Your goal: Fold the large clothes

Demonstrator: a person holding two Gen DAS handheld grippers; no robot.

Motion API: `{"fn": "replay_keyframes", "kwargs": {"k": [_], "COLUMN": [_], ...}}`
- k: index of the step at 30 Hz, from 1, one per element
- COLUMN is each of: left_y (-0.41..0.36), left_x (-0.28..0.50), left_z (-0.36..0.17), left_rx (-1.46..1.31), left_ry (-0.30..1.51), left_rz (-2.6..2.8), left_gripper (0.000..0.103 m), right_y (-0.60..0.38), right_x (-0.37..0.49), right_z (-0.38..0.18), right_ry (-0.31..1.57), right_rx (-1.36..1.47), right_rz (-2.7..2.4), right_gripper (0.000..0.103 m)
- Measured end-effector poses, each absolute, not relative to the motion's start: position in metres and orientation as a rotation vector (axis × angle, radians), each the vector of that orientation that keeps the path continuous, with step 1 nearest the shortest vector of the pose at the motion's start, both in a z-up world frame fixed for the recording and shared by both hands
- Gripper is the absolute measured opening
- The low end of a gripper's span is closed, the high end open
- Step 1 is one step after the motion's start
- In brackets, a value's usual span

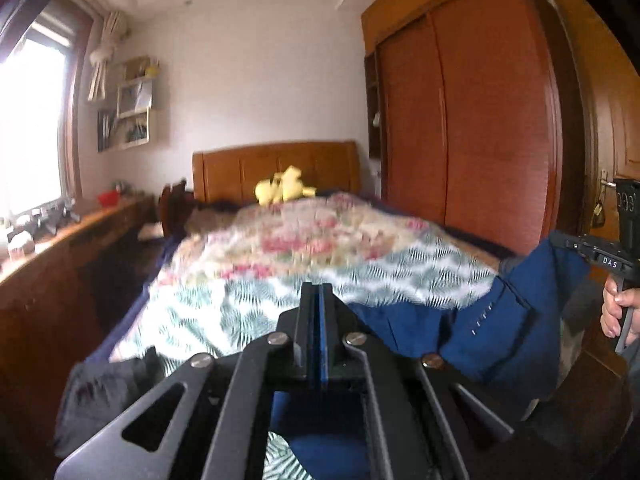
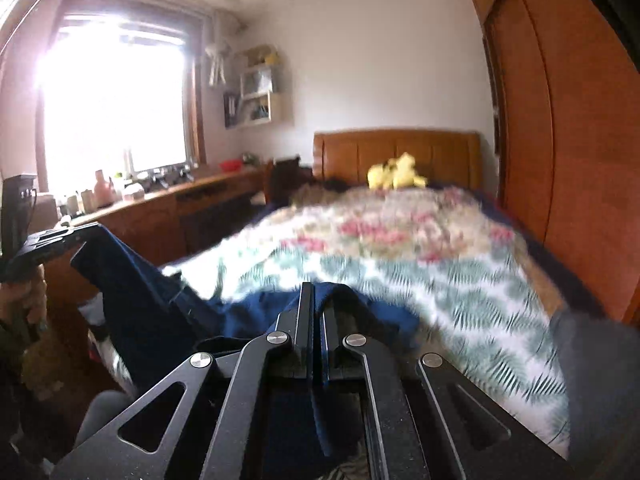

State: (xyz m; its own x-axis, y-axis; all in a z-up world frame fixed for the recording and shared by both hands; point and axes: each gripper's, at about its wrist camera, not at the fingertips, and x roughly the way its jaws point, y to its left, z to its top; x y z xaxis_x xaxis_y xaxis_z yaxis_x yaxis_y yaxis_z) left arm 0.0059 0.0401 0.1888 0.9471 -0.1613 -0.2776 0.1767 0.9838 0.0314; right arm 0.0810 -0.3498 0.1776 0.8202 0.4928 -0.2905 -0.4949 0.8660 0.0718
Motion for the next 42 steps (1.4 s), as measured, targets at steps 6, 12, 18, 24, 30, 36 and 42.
{"fn": "replay_keyframes", "kwargs": {"k": [6, 12, 18, 24, 30, 36, 42], "left_y": [0.044, 0.033, 0.032, 0.042, 0.045, 0.042, 0.042], "left_x": [-0.022, 0.019, 0.112, 0.193, 0.220, 0.202, 0.164], "left_z": [0.239, 0.216, 0.153, 0.099, 0.051, 0.026, 0.028], "left_rx": [0.036, 0.072, 0.080, 0.074, 0.039, 0.085, 0.083], "left_ry": [0.190, 0.289, 0.445, 0.550, 0.642, 0.673, 0.634], "left_rz": [-0.201, -0.198, -0.140, -0.061, -0.060, -0.037, -0.045], "left_gripper": [0.000, 0.000, 0.000, 0.000, 0.000, 0.002, 0.011], "right_y": [-0.375, -0.376, -0.362, -0.366, -0.358, -0.349, -0.357], "right_x": [0.045, 0.056, 0.139, 0.223, 0.262, 0.261, 0.258], "right_z": [0.225, 0.214, 0.151, 0.098, 0.040, 0.010, 0.010], "right_ry": [0.203, 0.257, 0.416, 0.491, 0.600, 0.634, 0.631], "right_rx": [0.018, -0.047, -0.093, -0.088, -0.149, -0.209, -0.183], "right_rz": [0.547, 0.520, 0.424, 0.329, 0.323, 0.316, 0.313], "right_gripper": [0.000, 0.000, 0.000, 0.000, 0.000, 0.002, 0.054]}}
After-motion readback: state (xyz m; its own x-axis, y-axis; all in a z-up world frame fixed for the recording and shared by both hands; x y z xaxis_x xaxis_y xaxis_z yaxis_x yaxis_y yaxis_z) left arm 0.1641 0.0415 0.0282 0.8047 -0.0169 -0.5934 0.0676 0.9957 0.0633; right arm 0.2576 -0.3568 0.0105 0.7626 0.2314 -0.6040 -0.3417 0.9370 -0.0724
